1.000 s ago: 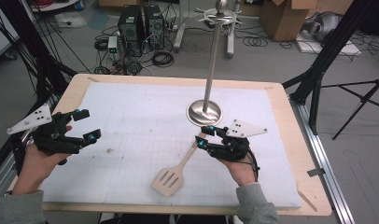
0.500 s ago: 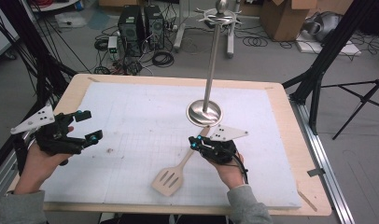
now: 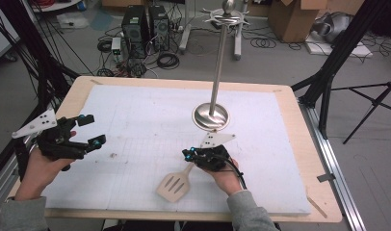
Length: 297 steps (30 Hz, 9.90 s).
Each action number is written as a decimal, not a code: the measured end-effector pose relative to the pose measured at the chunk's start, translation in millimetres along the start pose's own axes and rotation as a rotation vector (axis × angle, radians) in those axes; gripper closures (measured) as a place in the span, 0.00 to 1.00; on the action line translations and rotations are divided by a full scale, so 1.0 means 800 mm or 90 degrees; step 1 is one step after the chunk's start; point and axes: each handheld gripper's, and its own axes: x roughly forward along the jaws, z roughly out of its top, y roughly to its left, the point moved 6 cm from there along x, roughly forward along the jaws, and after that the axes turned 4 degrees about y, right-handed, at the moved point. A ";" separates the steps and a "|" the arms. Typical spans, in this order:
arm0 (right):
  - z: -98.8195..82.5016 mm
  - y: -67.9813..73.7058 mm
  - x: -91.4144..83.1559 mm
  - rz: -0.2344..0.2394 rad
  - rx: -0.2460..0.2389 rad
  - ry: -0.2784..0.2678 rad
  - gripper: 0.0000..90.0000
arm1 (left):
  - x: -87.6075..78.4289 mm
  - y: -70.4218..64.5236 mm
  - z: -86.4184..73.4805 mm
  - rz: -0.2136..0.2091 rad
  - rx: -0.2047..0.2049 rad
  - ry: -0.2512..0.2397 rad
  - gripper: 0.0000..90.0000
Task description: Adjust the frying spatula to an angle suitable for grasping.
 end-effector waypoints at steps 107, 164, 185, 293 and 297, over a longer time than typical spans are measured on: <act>-0.088 -0.096 -0.061 -0.138 0.088 0.117 1.00 | 0.001 0.004 -0.022 -0.006 -0.020 0.030 0.11; -0.069 -0.012 -0.030 0.017 -0.012 0.160 1.00 | 0.012 0.007 -0.024 -0.012 -0.020 0.037 0.11; -0.078 -0.037 -0.070 -0.016 0.035 0.105 1.00 | 0.006 0.010 -0.022 -0.008 -0.020 0.030 0.11; -0.060 0.003 -0.027 0.095 -0.151 0.233 1.00 | -0.011 0.013 -0.030 0.012 -0.022 0.024 0.10; -0.064 -0.004 -0.034 0.097 -0.149 0.229 1.00 | -0.011 0.013 -0.030 0.011 -0.022 0.024 0.10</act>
